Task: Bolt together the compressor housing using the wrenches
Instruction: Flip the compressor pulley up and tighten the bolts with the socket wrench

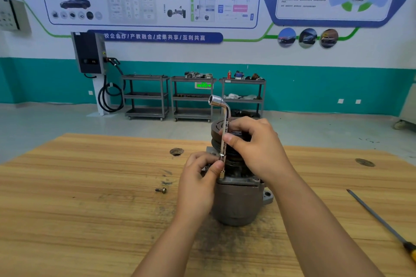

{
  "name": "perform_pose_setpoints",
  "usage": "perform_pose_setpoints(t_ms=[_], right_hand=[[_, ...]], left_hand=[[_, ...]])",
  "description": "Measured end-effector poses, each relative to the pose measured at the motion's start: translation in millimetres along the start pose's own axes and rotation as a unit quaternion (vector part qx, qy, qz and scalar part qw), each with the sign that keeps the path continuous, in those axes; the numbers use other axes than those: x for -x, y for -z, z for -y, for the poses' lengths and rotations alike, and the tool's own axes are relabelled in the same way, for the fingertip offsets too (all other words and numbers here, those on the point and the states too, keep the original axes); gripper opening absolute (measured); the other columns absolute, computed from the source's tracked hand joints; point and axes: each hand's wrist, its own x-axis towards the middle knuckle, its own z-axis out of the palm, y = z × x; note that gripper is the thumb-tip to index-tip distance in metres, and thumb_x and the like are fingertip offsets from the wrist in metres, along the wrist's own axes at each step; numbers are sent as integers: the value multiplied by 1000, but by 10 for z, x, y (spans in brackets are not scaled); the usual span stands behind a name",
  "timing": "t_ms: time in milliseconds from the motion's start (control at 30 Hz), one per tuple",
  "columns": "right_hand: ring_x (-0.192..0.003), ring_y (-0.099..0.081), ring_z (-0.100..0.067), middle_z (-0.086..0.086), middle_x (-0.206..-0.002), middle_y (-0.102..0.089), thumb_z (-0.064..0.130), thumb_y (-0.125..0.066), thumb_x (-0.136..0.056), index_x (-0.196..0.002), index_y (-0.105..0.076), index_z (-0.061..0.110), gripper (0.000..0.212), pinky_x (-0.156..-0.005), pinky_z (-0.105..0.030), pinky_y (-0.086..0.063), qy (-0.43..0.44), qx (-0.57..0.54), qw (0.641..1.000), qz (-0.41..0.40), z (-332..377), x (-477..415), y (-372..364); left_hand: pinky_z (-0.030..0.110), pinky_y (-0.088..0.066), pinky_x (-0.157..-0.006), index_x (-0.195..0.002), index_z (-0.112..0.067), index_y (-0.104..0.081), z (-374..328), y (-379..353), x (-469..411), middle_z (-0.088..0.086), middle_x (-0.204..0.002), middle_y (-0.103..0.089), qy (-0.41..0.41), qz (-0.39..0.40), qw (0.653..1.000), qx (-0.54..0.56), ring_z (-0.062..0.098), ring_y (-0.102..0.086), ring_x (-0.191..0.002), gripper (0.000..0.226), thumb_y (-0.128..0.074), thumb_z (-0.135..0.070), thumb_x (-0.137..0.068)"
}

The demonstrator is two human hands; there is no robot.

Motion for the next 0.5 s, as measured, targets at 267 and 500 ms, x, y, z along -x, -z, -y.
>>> perform_pose_setpoints(t_ms=[267, 500], right_hand=[[-100, -39, -11, 26, -77, -40, 23, -67, -85, -84, -57, 32, 14, -102, -43, -33, 0, 17, 1000, -26, -6, -1, -59], [-107, -38, -13, 24, -99, -58, 26, -62, -89, -104, -69, 29, 17, -102, -42, -28, 14, 47, 998, 26, -19, -32, -28]], left_hand=[[19, -41, -80, -77, -25, -64, -9, -11, 15, -7, -91, -59, -2, 3, 1000, -17, 8, -54, -94, 9, -68, -19, -82], [2, -29, -76, -77, -37, -63, -12, 1, 10, -16, -84, -58, -17, -21, 997, -67, 9, -45, -97, 18, -67, -21, -83]])
